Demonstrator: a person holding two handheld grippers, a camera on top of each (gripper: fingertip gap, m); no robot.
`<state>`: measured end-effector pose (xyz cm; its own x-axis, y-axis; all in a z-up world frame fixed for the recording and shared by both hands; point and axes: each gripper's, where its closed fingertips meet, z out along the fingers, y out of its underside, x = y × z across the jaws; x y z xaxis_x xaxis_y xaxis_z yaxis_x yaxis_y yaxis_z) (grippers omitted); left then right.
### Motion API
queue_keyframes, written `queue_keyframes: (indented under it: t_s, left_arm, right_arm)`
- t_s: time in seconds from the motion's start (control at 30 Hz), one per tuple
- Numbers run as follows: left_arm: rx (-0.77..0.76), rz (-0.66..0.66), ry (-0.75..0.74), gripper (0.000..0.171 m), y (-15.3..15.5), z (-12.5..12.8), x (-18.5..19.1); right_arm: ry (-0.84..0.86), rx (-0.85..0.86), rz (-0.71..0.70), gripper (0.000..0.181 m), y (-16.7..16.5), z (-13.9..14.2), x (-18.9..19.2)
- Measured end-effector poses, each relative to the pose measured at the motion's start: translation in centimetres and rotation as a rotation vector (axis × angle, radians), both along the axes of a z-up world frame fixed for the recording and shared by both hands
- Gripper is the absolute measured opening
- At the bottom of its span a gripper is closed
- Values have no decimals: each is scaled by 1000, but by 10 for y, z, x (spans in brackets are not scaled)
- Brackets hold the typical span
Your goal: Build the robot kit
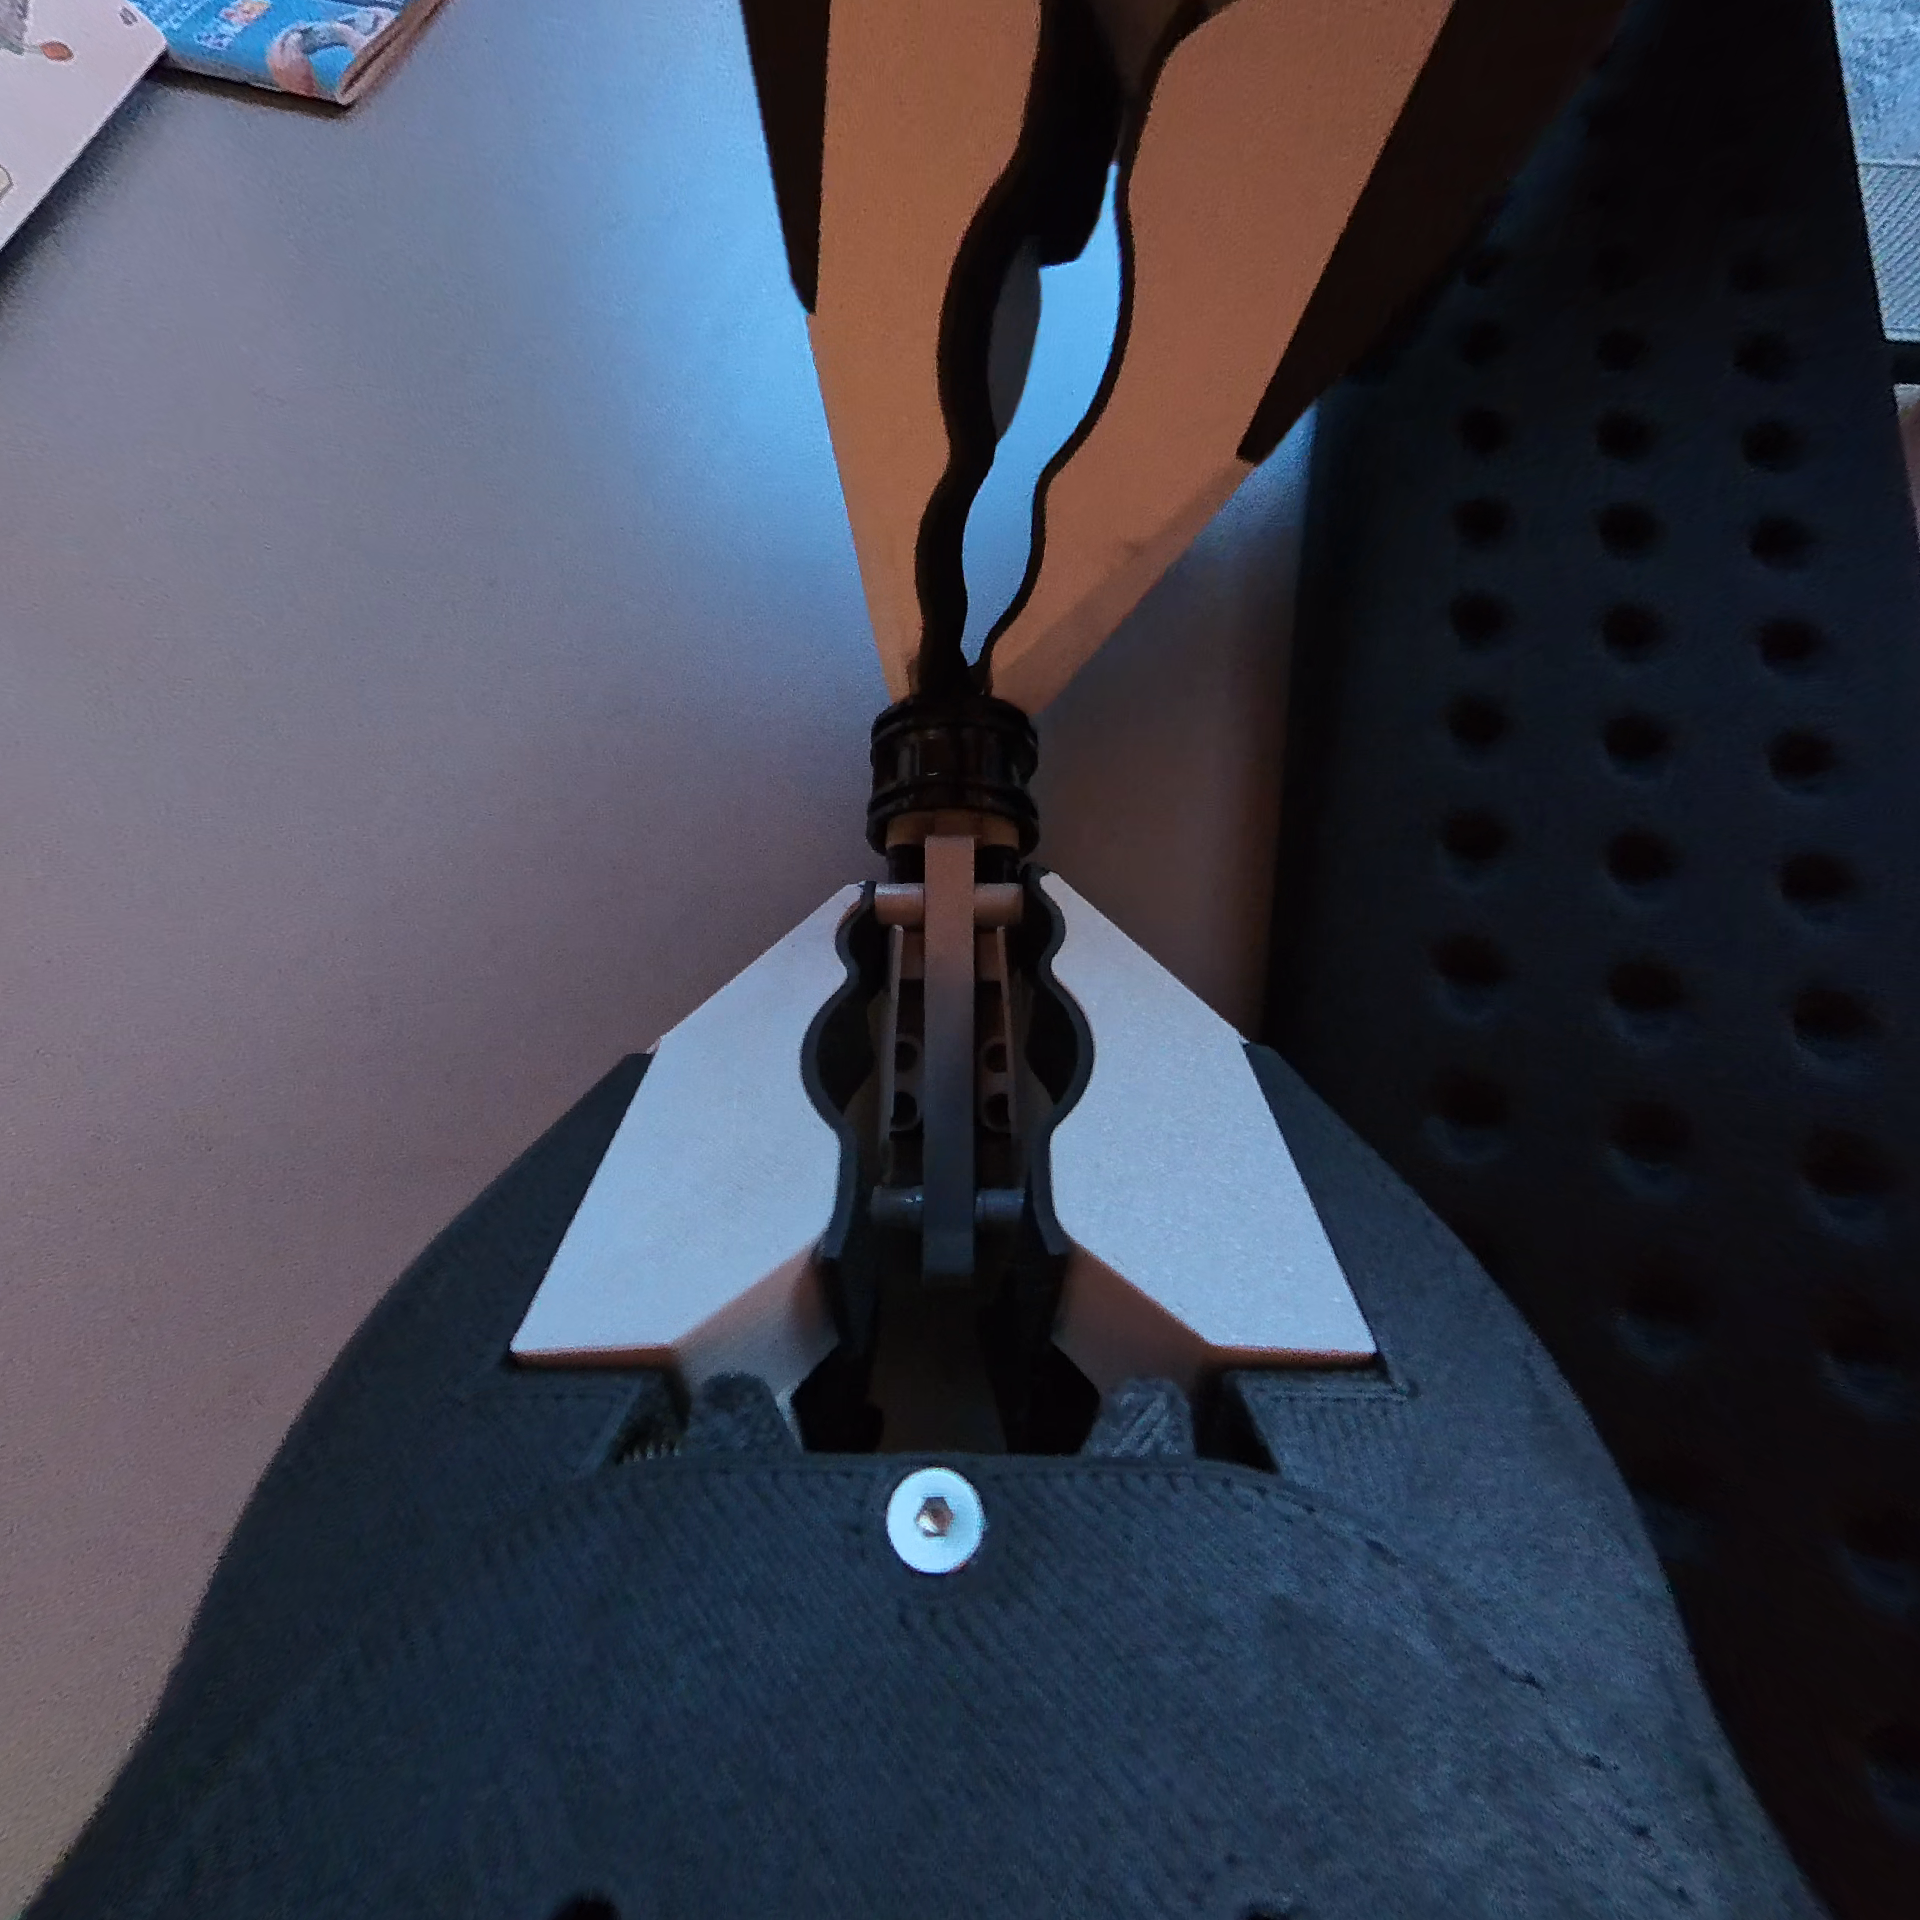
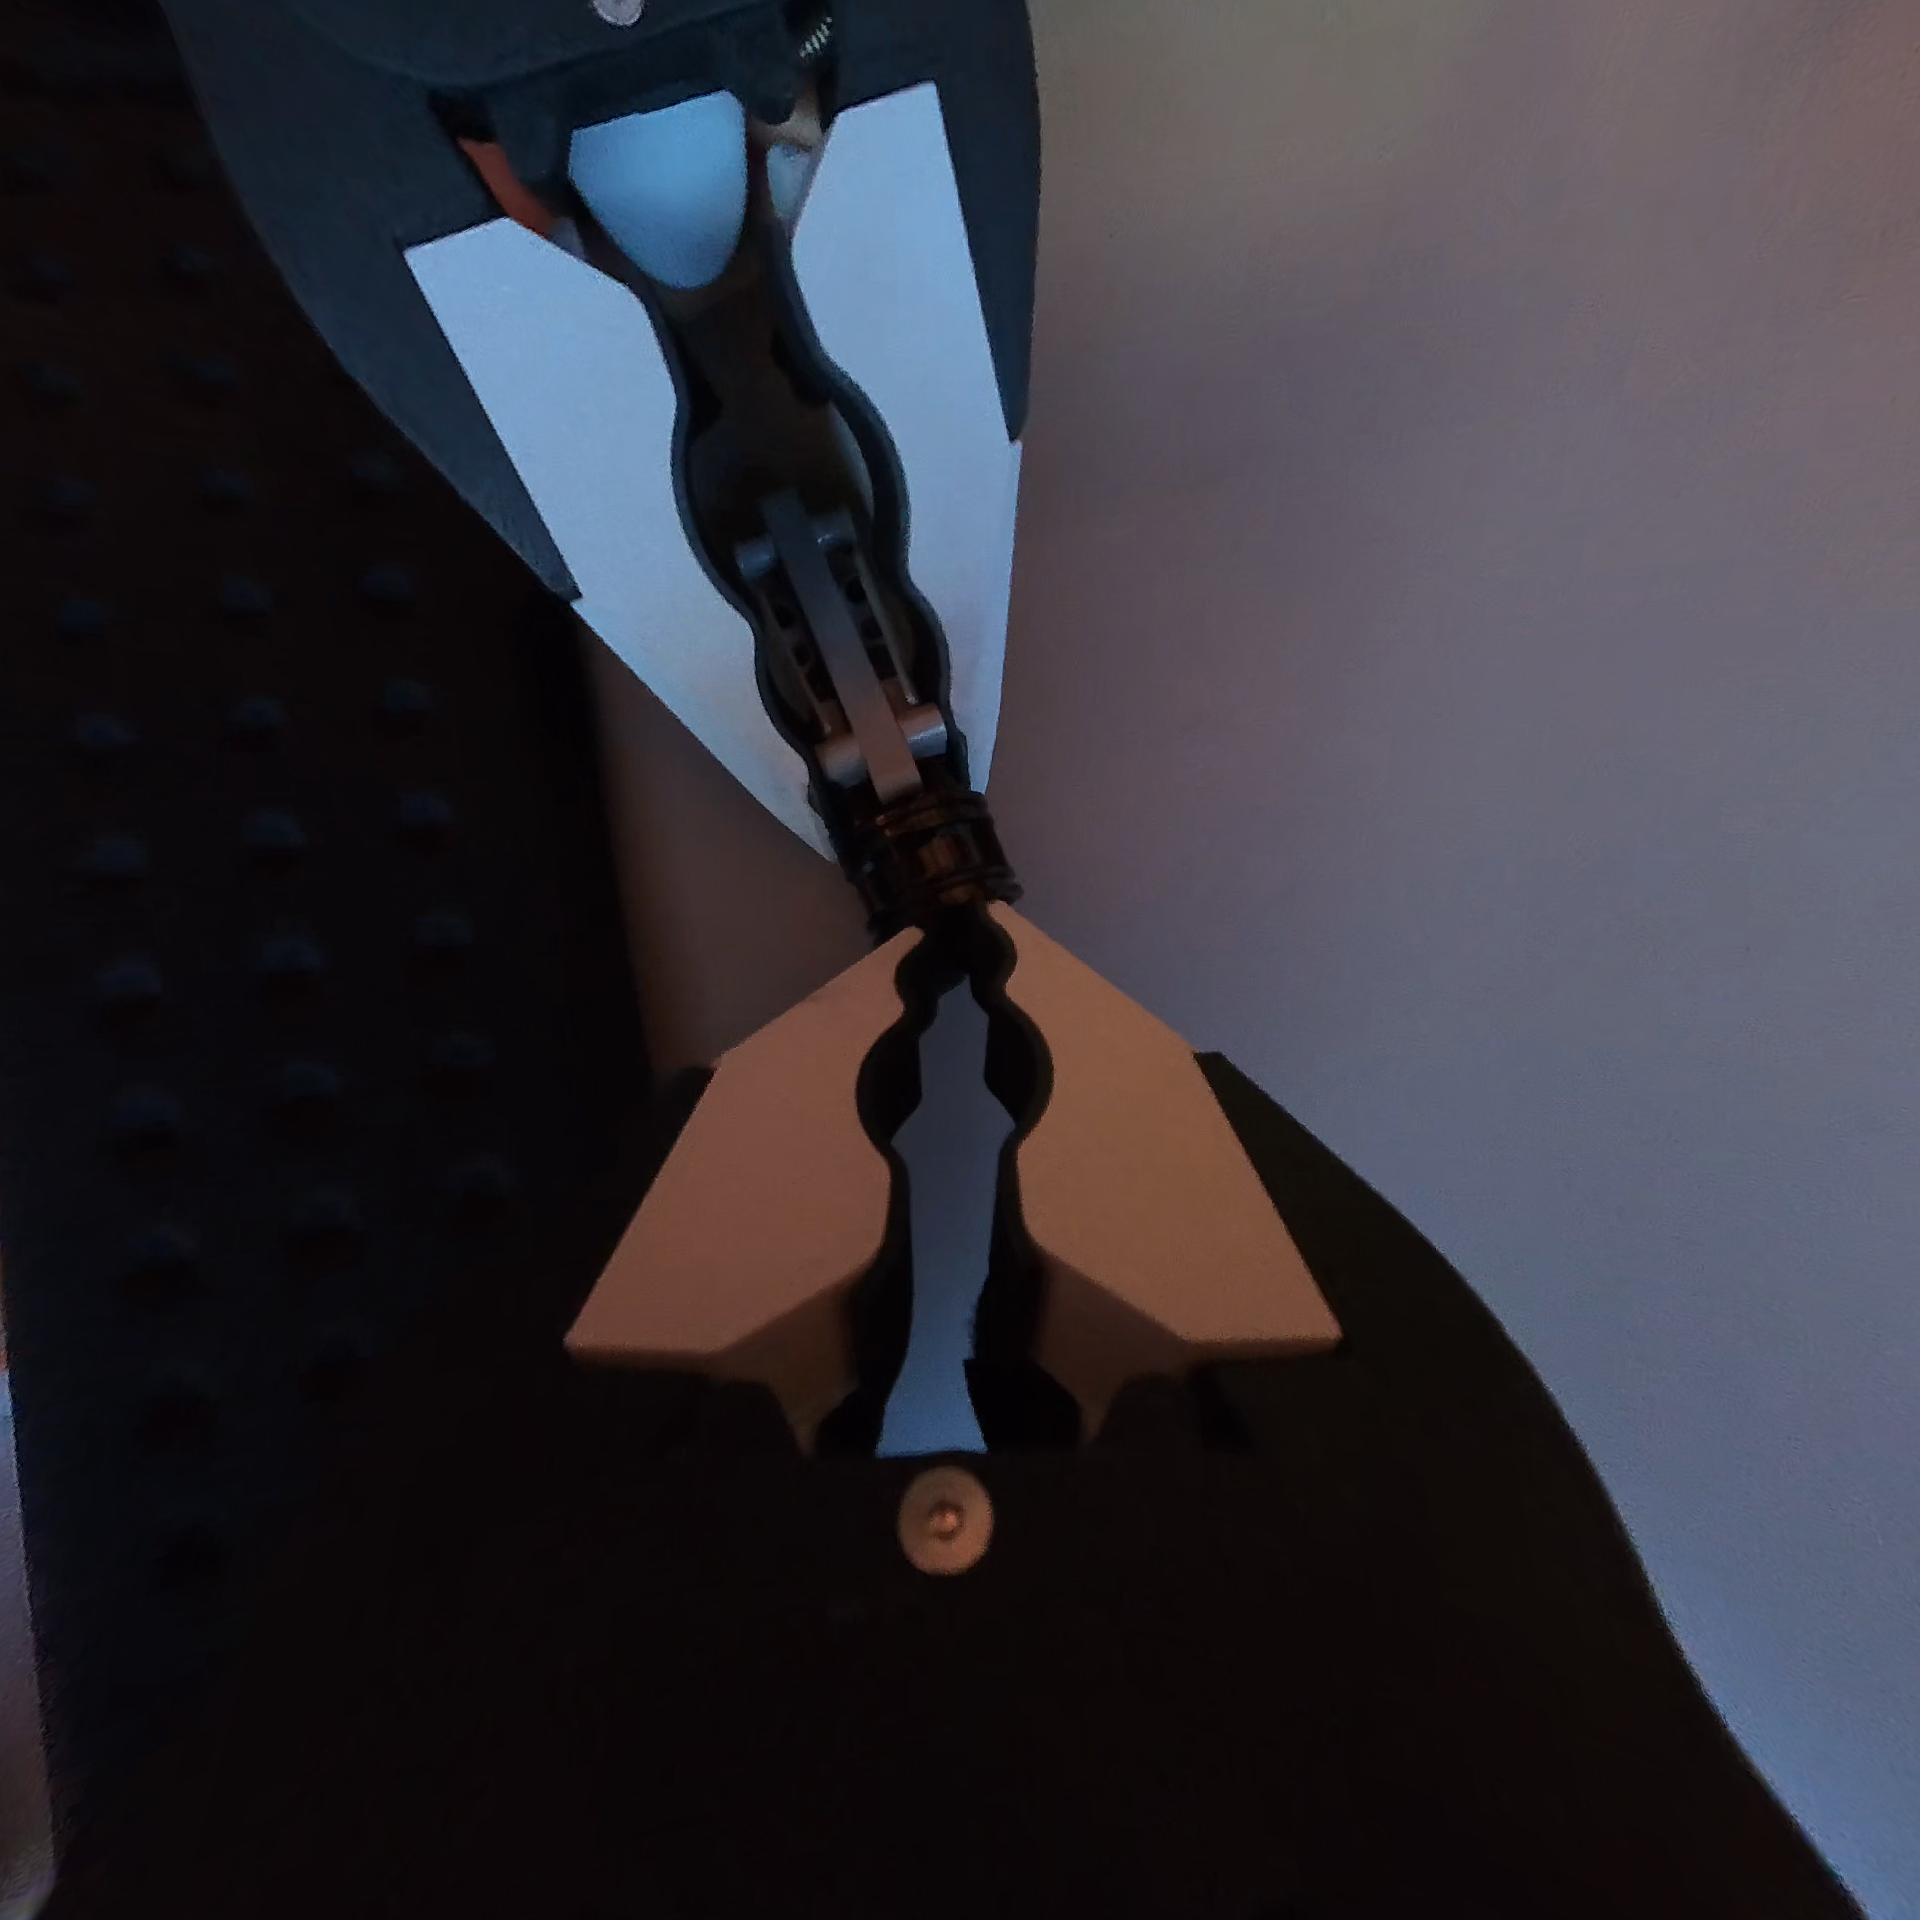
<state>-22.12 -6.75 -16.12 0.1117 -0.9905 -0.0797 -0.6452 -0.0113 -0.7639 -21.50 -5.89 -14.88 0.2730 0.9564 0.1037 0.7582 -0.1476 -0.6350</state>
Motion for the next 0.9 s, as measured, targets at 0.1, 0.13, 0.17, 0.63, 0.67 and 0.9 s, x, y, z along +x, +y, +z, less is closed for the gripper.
queue_keyframes:
  t_s: [0.1,0.13,0.17,0.63,0.67,0.9]
  left_arm:
    - [7,11,1,24,2,0,0]
    - [10,12,1,24,2,0,0]
    - [11,12,2,24,2,0,0]
    - [13,17,2,24,3,0,1]
    - [14,16,2,24,3,0,1]
    - [13,5,2,24,2,0,2]
  right_arm:
    - [27,-46,23,0,2,-1,0]
    - [18,-37,19,0,2,0,-1]
    - [5,-17,10,0,2,0,-1]
    - [-1,-19,29,0,2,-2,-1]
    - [-7,-40,75,0,1,-2,-2]
    - [-72,-72,137,0,2,-2,-3]
